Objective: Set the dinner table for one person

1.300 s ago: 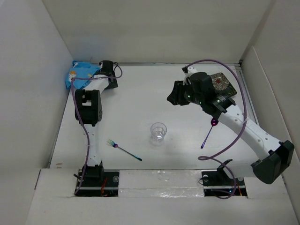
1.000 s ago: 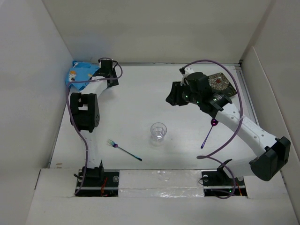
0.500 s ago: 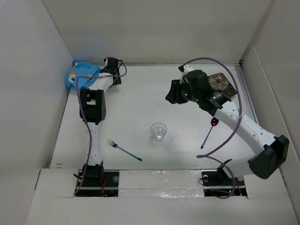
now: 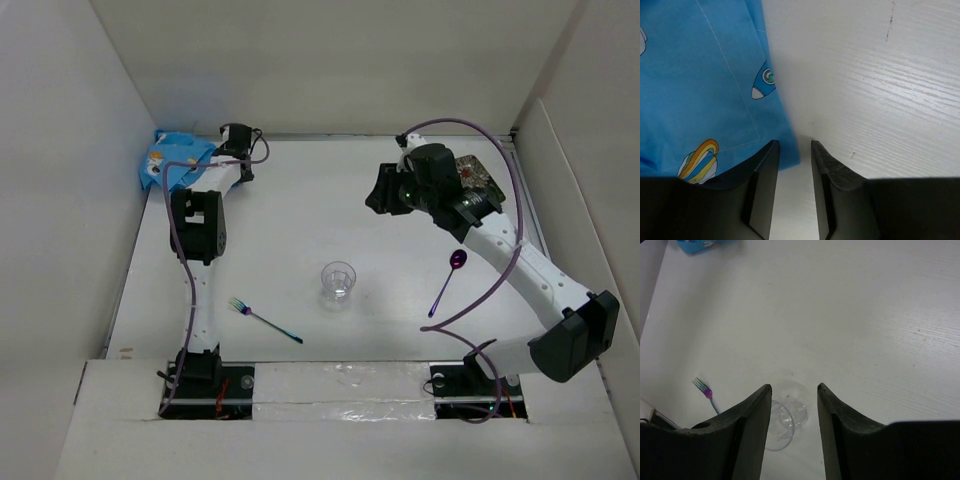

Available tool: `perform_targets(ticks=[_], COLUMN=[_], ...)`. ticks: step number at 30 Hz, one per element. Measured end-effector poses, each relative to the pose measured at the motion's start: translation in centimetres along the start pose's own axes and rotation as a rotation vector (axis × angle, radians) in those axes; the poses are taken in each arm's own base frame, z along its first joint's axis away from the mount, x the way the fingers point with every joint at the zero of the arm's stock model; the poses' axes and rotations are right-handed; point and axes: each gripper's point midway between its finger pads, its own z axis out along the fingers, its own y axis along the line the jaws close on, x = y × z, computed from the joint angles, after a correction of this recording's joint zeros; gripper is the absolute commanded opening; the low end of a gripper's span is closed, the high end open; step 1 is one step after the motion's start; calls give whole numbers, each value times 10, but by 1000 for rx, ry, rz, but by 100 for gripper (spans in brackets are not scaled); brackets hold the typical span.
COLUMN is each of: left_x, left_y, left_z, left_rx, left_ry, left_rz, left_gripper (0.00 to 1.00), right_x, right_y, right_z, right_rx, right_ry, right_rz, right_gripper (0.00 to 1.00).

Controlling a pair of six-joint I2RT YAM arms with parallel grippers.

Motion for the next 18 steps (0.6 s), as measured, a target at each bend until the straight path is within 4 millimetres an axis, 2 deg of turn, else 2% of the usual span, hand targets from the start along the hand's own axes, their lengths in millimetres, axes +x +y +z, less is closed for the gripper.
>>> perform_targets(ticks=[2,5,7,8,10,11,15,18], left_x=[1,2,3,3,3,4,6,7], left_y=[5,17,22,22,23,24,24,16], left_z=[0,0,1,1,1,1,-1,-3], left_rx=[-1,-11,-14,-11,-11,-11,-8,34], left_ry=[6,18,24,25,30,33,47,61], left_rz=[-13,-32,-40,-41,-45,-43,-31,-38], left_gripper=[40,41,33,21,11,0,0,0], right_x=[-2,-4,-4,-4,-3,-3,-3,-6], right_y=[-3,-5,-4,-4,-3,-3,-4,-10], right_z=[-1,-2,-2,-2,-2,-2,-2,-2], right_rx=[6,8,3,0,-6,-7,-2,20], right_ry=[-5,-11,-9,-7,-5,-5,-7,-16], right_rz=[4,8,9,9,9,9,8,6], right_gripper=[47,47,47,47,47,47,47,47])
